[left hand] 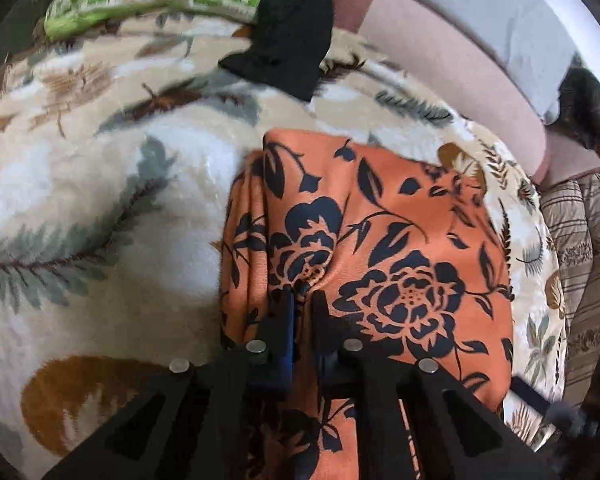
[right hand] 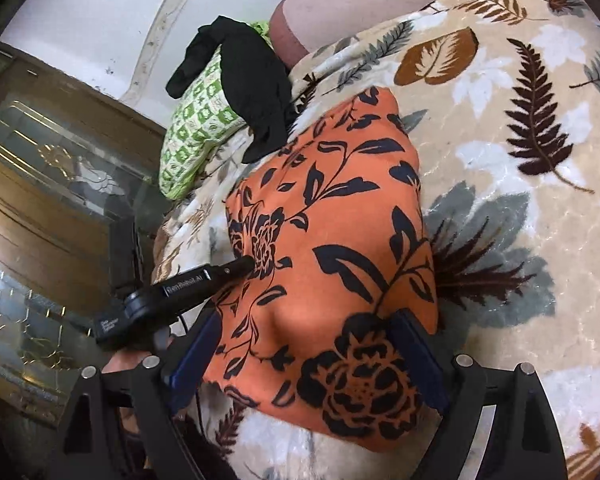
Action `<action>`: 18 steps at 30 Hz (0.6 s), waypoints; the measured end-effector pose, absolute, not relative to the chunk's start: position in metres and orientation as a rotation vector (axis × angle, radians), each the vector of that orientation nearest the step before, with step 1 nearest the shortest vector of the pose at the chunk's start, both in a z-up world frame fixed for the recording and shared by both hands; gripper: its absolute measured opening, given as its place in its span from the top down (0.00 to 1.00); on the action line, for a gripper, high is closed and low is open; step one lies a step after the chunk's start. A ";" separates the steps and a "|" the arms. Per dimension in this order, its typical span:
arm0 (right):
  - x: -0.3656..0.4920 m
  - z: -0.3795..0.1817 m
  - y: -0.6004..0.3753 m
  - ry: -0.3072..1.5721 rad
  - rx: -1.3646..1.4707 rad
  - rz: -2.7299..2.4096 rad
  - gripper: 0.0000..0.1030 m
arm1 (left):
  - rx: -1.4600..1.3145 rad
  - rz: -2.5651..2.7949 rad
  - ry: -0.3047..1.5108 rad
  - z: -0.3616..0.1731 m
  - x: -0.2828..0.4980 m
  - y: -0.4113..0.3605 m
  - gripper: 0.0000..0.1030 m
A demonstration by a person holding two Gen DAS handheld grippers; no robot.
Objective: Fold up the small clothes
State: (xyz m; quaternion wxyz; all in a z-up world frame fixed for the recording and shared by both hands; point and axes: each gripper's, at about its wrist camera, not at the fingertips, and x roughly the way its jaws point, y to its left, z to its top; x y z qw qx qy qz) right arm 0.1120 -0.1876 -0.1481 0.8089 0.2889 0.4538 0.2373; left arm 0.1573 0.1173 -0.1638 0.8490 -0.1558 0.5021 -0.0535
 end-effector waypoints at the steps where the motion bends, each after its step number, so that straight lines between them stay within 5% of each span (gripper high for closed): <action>1: 0.113 -0.147 -0.195 0.956 0.625 0.487 0.13 | -0.336 -0.118 1.052 -0.162 0.155 0.120 0.94; 16: 0.182 -0.209 -0.220 1.110 0.934 0.576 0.09 | -0.279 -0.108 1.061 -0.169 0.158 0.122 0.93; 18: 0.185 -0.215 -0.204 1.177 0.886 0.605 0.32 | -0.257 -0.097 1.065 -0.168 0.158 0.119 0.93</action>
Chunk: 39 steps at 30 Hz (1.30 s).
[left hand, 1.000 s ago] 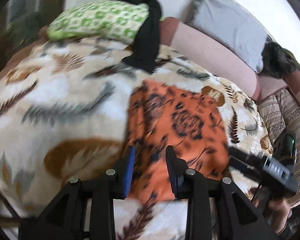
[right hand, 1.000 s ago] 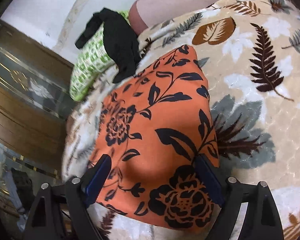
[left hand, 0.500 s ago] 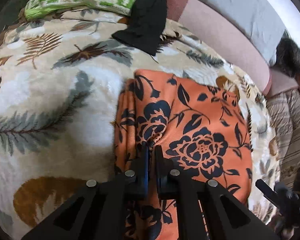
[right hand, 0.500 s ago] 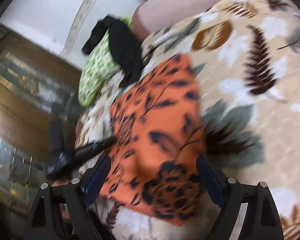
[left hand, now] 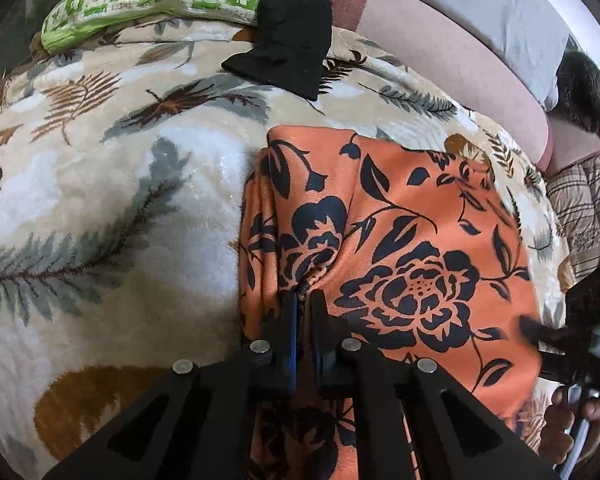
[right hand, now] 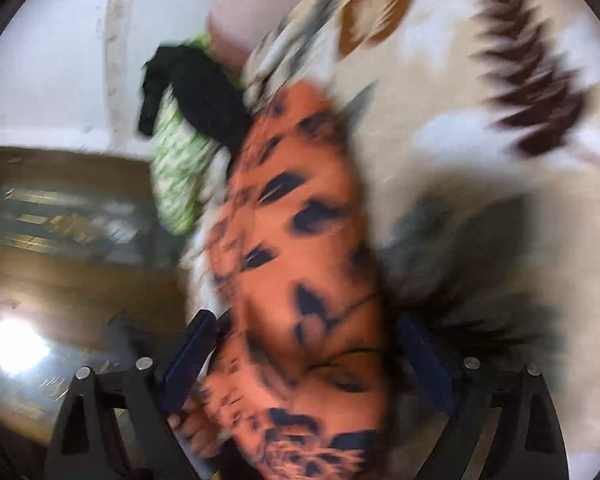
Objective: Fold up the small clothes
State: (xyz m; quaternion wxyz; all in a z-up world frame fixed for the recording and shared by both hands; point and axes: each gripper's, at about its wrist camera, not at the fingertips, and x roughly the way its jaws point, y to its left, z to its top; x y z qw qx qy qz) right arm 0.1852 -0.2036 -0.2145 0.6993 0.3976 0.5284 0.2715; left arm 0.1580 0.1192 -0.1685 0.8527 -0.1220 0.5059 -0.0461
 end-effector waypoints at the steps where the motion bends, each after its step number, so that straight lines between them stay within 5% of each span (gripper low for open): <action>1: 0.184 -0.214 -0.199 1.191 0.857 0.581 0.49 | -0.257 -0.097 1.067 -0.167 0.157 0.120 0.93; 7: 0.174 -0.198 -0.191 1.178 0.723 0.505 0.55 | -0.226 -0.140 0.946 -0.114 0.113 0.106 0.93; 13: 0.167 -0.204 -0.194 1.152 0.830 0.542 0.23 | -0.169 -0.123 1.072 -0.172 0.087 0.096 0.98; 19: 0.117 -0.201 -0.216 1.135 0.866 0.558 0.22 | -0.113 -0.123 1.032 -0.169 0.081 0.091 0.98; 21: 0.110 -0.207 -0.199 1.196 0.776 0.563 0.55 | -0.123 -0.114 1.037 -0.167 0.079 0.090 0.98; 22: 0.107 -0.209 -0.196 1.207 0.748 0.541 0.63 | -0.124 -0.107 1.038 -0.165 0.080 0.090 0.98; 24: 0.105 -0.205 -0.196 1.199 0.754 0.522 0.66 | -0.142 -0.090 1.014 -0.148 0.074 0.088 0.98; 27: 0.107 -0.196 -0.189 1.194 0.687 0.509 0.66 | -0.121 -0.086 0.898 -0.125 0.068 0.084 0.61; 28: 0.107 -0.197 -0.188 1.195 0.676 0.508 0.63 | -0.087 -0.078 0.880 -0.125 0.068 0.079 0.48; 29: 0.106 -0.200 -0.191 1.193 0.699 0.512 0.59 | -0.042 -0.071 0.889 -0.131 0.072 0.073 0.48; 30: 0.107 -0.201 -0.191 1.198 0.722 0.520 0.48 | 0.005 -0.064 0.963 -0.150 0.081 0.069 0.50; 31: 0.107 -0.202 -0.193 1.206 0.745 0.539 0.25 | 0.017 -0.049 1.016 -0.165 0.088 0.070 0.53; 39: 0.167 -0.201 -0.236 1.082 0.984 0.535 0.21 | 0.010 -0.071 0.979 -0.173 0.083 0.076 0.55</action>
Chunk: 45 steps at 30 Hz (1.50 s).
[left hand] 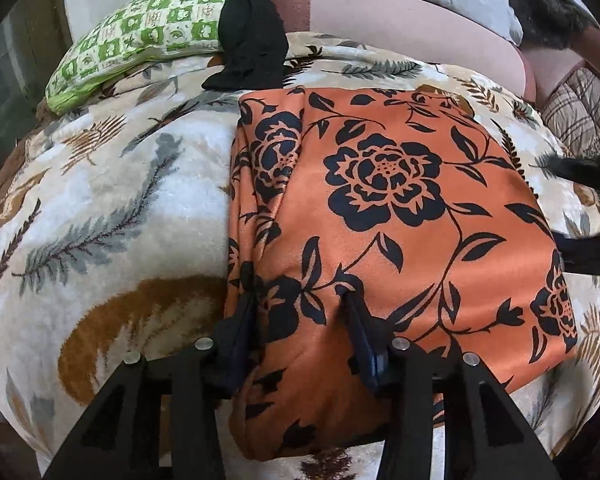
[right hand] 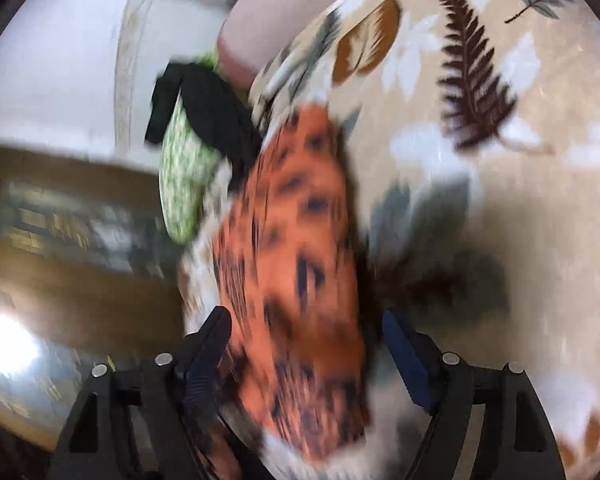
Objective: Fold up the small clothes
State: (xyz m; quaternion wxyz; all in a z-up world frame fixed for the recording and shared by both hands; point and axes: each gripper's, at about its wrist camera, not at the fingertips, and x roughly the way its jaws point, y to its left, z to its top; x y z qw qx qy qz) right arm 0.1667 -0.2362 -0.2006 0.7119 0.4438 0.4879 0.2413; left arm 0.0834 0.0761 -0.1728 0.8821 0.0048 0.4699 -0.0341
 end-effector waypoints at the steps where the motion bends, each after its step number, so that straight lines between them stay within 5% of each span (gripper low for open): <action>1: 0.180 -0.210 -0.224 1.147 0.964 0.569 0.34 | 0.011 -0.068 0.977 -0.173 0.083 0.076 0.55; 2: 0.189 -0.217 -0.207 1.207 0.891 0.543 0.62 | 0.014 -0.063 0.976 -0.175 0.083 0.076 0.55; 6: 0.179 -0.190 -0.195 1.128 0.792 0.541 0.65 | 0.002 -0.071 0.961 -0.176 0.081 0.076 0.55; 7: 0.181 -0.200 -0.199 1.148 0.804 0.514 0.64 | 0.010 -0.072 0.960 -0.175 0.081 0.074 0.55; 8: 0.183 -0.215 -0.205 1.183 0.838 0.475 0.49 | 0.012 -0.072 0.963 -0.175 0.081 0.075 0.55; 11: 0.184 -0.217 -0.213 1.155 0.960 0.521 0.31 | -0.026 -0.091 0.965 -0.175 0.082 0.083 0.54; 16: 0.221 -0.211 -0.220 1.084 1.010 0.478 0.27 | -0.026 -0.094 0.961 -0.175 0.082 0.082 0.54; 18: 0.242 -0.228 -0.211 1.209 0.942 0.451 0.64 | -0.028 -0.098 0.962 -0.176 0.083 0.084 0.54; 21: 0.229 -0.193 -0.202 1.101 0.816 0.434 0.67 | -0.046 -0.113 0.963 -0.176 0.084 0.088 0.54; 22: 0.226 -0.188 -0.195 1.069 0.775 0.430 0.67 | -0.049 -0.115 0.963 -0.176 0.085 0.088 0.54; 24: 0.228 -0.204 -0.196 1.164 0.734 0.345 0.44 | -0.075 -0.135 0.966 -0.170 0.085 0.092 0.54; 27: 0.205 -0.180 -0.208 1.089 0.731 0.340 0.32 | -0.240 -0.146 0.933 -0.151 0.070 0.120 0.55; 36: 0.109 -0.128 -0.171 0.968 0.506 0.495 0.28 | -0.595 -0.265 1.017 -0.181 0.033 0.159 0.55; 37: 0.106 -0.134 -0.163 0.990 0.471 0.507 0.27 | -0.595 -0.262 1.027 -0.187 0.034 0.158 0.57; 38: 0.105 -0.139 -0.156 1.005 0.445 0.496 0.27 | -0.605 -0.247 1.058 -0.198 0.039 0.160 0.77; 42: 0.099 -0.148 -0.155 1.015 0.413 0.495 0.27 | -0.832 -0.258 1.082 -0.212 0.038 0.185 0.82; 45: 0.112 -0.151 -0.153 1.042 0.444 0.514 0.27 | -0.810 -0.261 1.119 -0.211 0.042 0.180 0.77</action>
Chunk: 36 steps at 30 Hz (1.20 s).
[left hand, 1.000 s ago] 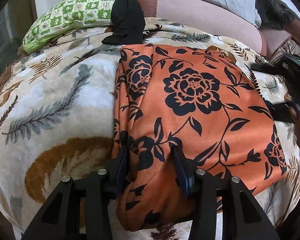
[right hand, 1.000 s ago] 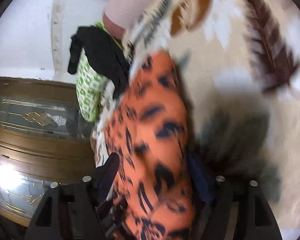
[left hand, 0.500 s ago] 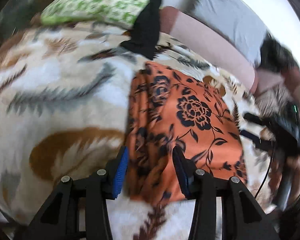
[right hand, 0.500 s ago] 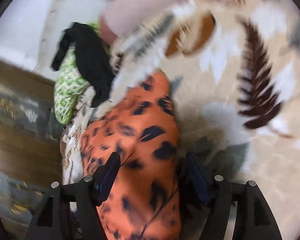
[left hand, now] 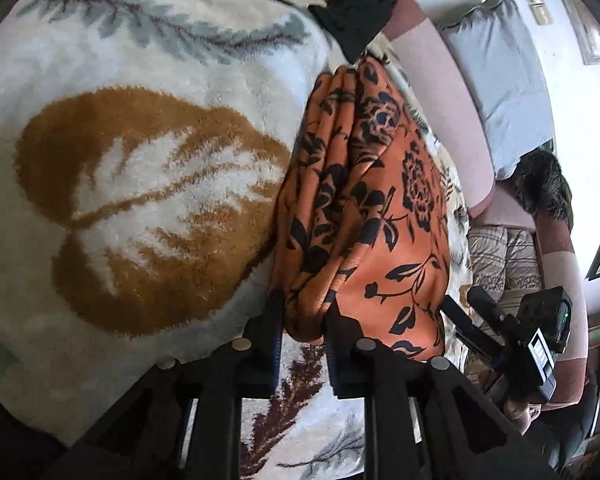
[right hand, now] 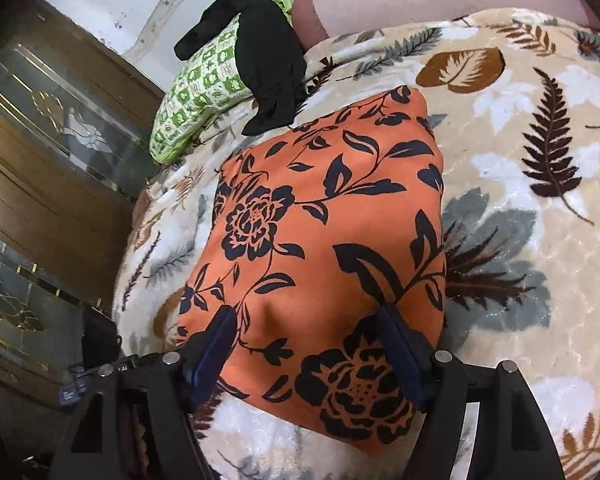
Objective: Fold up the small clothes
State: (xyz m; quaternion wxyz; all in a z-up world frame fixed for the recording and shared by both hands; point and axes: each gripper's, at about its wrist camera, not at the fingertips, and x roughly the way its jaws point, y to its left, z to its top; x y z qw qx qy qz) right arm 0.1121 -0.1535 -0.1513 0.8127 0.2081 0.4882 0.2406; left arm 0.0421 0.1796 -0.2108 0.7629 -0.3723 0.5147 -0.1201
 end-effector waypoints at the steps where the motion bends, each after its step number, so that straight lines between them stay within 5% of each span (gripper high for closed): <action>1: 0.113 -0.152 -0.157 1.048 0.453 0.519 0.26 | -0.785 -0.264 1.129 -0.206 0.045 0.178 0.73; 3: 0.113 -0.151 -0.160 1.050 0.463 0.532 0.24 | -0.635 -0.267 1.094 -0.175 0.048 0.167 0.67; 4: 0.113 -0.150 -0.161 1.054 0.465 0.539 0.23 | -0.567 -0.271 1.054 -0.162 0.051 0.163 0.56; 5: 0.115 -0.151 -0.161 1.058 0.466 0.545 0.22 | -0.508 -0.278 1.015 -0.148 0.057 0.160 0.34; 7: 0.118 -0.152 -0.157 1.062 0.472 0.563 0.19 | -0.466 -0.290 0.957 -0.131 0.079 0.157 0.15; 9: 0.122 -0.152 -0.154 1.064 0.475 0.573 0.17 | -0.480 -0.286 0.955 -0.136 0.117 0.159 0.15; 11: 0.121 -0.152 -0.155 1.064 0.482 0.580 0.17 | -0.560 -0.281 1.052 -0.164 0.161 0.163 0.18; 12: 0.121 -0.152 -0.156 1.063 0.487 0.583 0.17 | -0.603 -0.288 1.084 -0.177 0.175 0.164 0.29; 13: 0.121 -0.153 -0.157 1.062 0.495 0.589 0.17 | -0.660 -0.309 1.126 -0.193 0.183 0.164 0.71; 16: 0.123 -0.156 -0.160 1.065 0.520 0.610 0.17 | -0.856 -0.377 1.092 -0.223 0.176 0.179 0.77; 21: 0.128 -0.153 -0.161 1.090 0.526 0.627 0.17 | -0.780 -0.356 1.060 -0.207 0.166 0.171 0.75; 24: 0.128 -0.134 -0.177 0.992 0.553 0.614 0.17 | -0.605 -0.350 1.036 -0.180 0.162 0.152 0.64; 26: 0.136 -0.132 -0.199 0.957 0.614 0.540 0.17 | -0.577 -0.363 1.014 -0.174 0.162 0.152 0.39; 28: 0.149 -0.143 -0.216 0.972 0.682 0.492 0.16 | -0.573 -0.328 0.987 -0.177 0.165 0.160 0.35; 29: 0.157 -0.151 -0.223 0.982 0.718 0.482 0.16 | -0.588 -0.306 1.020 -0.189 0.170 0.162 0.38; 31: 0.178 -0.178 -0.229 1.032 0.792 0.469 0.16 | -0.649 -0.357 1.080 -0.212 0.182 0.169 0.71; 34: 0.201 -0.220 -0.209 1.197 0.873 0.541 0.20 | -0.675 -0.346 1.076 -0.207 0.177 0.175 0.75; 35: 0.202 -0.219 -0.201 1.189 0.811 0.537 0.28 | -0.617 -0.332 1.067 -0.198 0.173 0.170 0.75; 36: 0.200 -0.214 -0.195 1.172 0.777 0.548 0.47 | -0.559 -0.313 1.060 -0.191 0.170 0.165 0.74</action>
